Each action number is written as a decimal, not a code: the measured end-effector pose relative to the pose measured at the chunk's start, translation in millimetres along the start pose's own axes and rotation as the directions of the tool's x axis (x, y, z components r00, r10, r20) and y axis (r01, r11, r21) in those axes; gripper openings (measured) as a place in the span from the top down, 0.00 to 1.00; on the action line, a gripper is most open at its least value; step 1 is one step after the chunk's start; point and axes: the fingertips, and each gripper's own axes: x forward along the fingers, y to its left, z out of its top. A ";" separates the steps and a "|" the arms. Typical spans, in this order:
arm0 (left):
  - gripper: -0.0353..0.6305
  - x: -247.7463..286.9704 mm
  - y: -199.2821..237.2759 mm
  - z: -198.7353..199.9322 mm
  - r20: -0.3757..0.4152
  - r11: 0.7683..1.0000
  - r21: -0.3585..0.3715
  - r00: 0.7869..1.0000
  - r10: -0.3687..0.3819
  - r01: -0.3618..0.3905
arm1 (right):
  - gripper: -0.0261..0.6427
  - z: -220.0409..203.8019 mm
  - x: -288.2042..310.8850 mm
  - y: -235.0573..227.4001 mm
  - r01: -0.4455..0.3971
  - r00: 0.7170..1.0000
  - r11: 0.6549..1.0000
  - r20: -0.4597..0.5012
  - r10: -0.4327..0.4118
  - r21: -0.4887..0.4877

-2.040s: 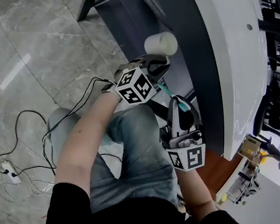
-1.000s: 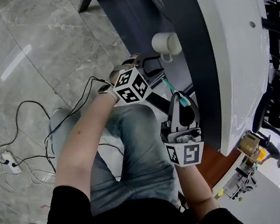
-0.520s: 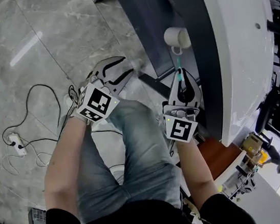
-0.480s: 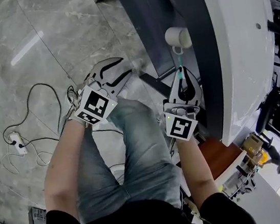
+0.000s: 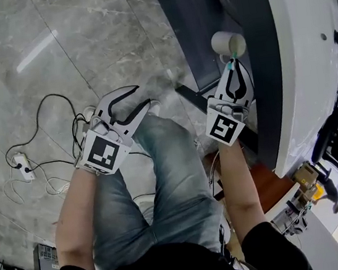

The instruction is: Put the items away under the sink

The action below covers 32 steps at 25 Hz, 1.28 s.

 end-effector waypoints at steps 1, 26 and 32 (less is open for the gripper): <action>0.70 -0.4 -0.4 1.3 0.002 1.000 0.001 1.000 0.001 -0.001 | 0.89 -3.9 4.0 -0.2 0.002 1.000 1.000 -0.008 -0.002 0.003; 0.70 -5.2 0.9 4.2 0.026 0.999 -0.032 0.999 0.030 -0.029 | 0.89 -99.3 47.0 -15.0 0.057 0.965 0.997 -0.259 -0.042 0.051; 0.70 -5.2 -1.4 3.8 0.026 0.999 -0.031 0.999 0.030 -0.029 | 0.76 -104.8 47.7 -14.7 0.053 0.956 0.997 -0.290 -0.032 0.064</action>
